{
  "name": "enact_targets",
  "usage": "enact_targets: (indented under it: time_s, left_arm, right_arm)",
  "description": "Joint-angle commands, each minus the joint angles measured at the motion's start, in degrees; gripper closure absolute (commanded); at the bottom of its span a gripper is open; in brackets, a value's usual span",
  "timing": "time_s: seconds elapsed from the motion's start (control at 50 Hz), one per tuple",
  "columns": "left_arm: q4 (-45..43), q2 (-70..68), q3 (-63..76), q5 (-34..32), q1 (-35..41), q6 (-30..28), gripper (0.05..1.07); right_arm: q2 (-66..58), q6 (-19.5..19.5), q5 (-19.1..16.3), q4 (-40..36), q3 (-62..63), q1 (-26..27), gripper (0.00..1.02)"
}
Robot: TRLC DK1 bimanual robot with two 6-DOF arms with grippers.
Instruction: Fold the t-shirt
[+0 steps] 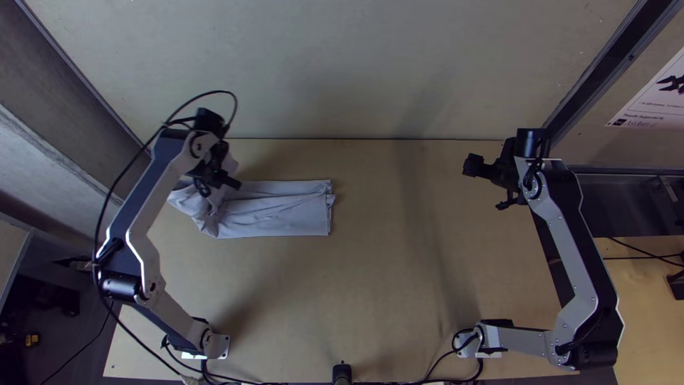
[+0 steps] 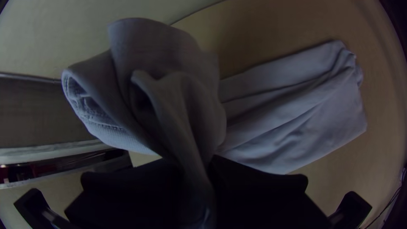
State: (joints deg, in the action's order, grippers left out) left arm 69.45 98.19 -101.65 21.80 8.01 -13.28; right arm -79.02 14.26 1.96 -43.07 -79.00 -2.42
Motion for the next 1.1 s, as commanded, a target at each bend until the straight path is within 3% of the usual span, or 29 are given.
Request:
enact_targets:
  time_s: [0.0, 0.36, 0.7, 0.74, 0.8, 0.84, 0.92, 0.98, 1.08]
  left_arm:
    - [3.32, 3.59, -4.35, 0.96, 3.59, 5.37, 1.05]
    - [7.37, 13.78, -13.67, 3.51, 15.37, 14.07, 1.04]
    - [8.33, 21.43, -18.24, 2.72, 22.49, 17.15, 1.03]
    - [8.33, 22.48, -19.38, 2.72, 22.93, 18.02, 0.89]
    - [8.6, 23.71, -20.61, 2.1, 24.07, 18.73, 0.43]
    - [8.6, 24.5, -20.79, 1.4, 24.6, 18.9, 0.23]
    - [8.6, 27.49, -23.69, 0.7, 26.35, 21.01, 0.18]
    - [8.24, 29.78, -27.91, -4.49, 27.67, 22.95, 0.11]
    - [1.57, 31.01, -32.83, -23.91, 28.99, 29.01, 0.1]
  right_arm:
    - [2.38, -1.25, 0.33, 0.0, 2.8, 0.66, 0.03]
    - [6.25, -1.69, 0.33, 1.15, 8.51, 2.68, 0.03]
    - [9.33, -0.99, 0.24, 4.4, 13.17, 1.36, 0.03]
    - [9.77, -0.9, 0.24, 5.19, 13.96, 1.1, 0.03]
    - [10.21, -0.64, 0.24, 5.72, 14.93, 0.57, 0.03]
    - [10.38, -0.46, 0.24, 5.72, 15.37, -0.05, 0.03]
    - [10.64, -0.46, 0.24, 5.8, 16.34, -0.75, 0.03]
    - [10.64, -0.46, 0.24, 6.16, 17.3, -1.1, 0.03]
    - [10.64, -0.11, 0.24, 6.95, 18.53, -1.1, 0.03]
